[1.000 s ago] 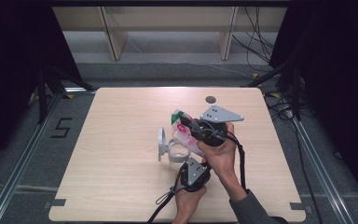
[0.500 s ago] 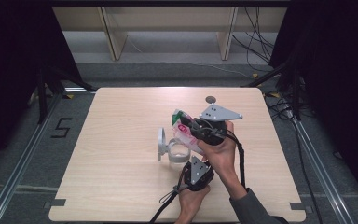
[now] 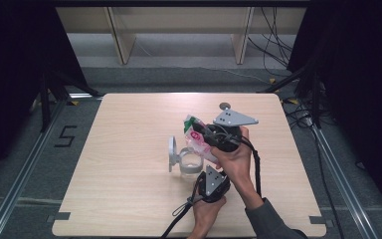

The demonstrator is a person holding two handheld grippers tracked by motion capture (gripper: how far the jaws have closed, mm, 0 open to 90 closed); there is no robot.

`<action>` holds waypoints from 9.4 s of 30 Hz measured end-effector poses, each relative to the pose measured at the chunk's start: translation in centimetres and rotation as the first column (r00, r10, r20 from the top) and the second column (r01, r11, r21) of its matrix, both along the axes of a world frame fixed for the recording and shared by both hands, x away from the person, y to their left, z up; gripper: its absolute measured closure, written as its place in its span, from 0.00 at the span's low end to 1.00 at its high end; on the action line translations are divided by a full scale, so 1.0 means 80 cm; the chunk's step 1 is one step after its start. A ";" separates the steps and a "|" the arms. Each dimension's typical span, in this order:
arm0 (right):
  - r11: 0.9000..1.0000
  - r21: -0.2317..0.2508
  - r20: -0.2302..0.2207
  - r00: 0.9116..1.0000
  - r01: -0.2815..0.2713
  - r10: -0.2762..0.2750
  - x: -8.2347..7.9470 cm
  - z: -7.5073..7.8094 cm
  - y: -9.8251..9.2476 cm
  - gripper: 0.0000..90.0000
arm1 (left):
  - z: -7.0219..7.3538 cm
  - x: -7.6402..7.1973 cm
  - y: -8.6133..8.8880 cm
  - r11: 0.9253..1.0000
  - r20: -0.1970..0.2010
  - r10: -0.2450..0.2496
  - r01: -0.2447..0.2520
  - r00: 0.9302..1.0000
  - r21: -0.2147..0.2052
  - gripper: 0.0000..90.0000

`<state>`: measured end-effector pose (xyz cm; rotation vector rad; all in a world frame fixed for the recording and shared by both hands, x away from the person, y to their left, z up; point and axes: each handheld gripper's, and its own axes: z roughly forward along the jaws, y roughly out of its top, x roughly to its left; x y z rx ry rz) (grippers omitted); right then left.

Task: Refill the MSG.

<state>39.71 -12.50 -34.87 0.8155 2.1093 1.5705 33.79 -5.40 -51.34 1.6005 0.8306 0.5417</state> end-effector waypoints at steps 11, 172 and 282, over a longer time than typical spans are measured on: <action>1.000 -0.018 -0.004 1.000 -0.013 0.013 0.005 -0.003 0.006 1.00 | -0.001 0.001 -0.001 1.000 0.004 0.002 -0.002 1.000 -0.002 0.92; 0.978 -0.196 0.012 0.997 -0.069 0.073 0.007 -0.017 0.039 1.00 | 0.000 0.002 -0.007 0.999 0.009 -0.039 0.039 0.999 0.001 0.92; 0.970 -0.220 0.016 0.994 -0.101 0.107 -0.002 -0.014 0.049 1.00 | 0.006 0.008 0.000 0.992 0.022 -0.126 0.126 0.992 0.020 0.91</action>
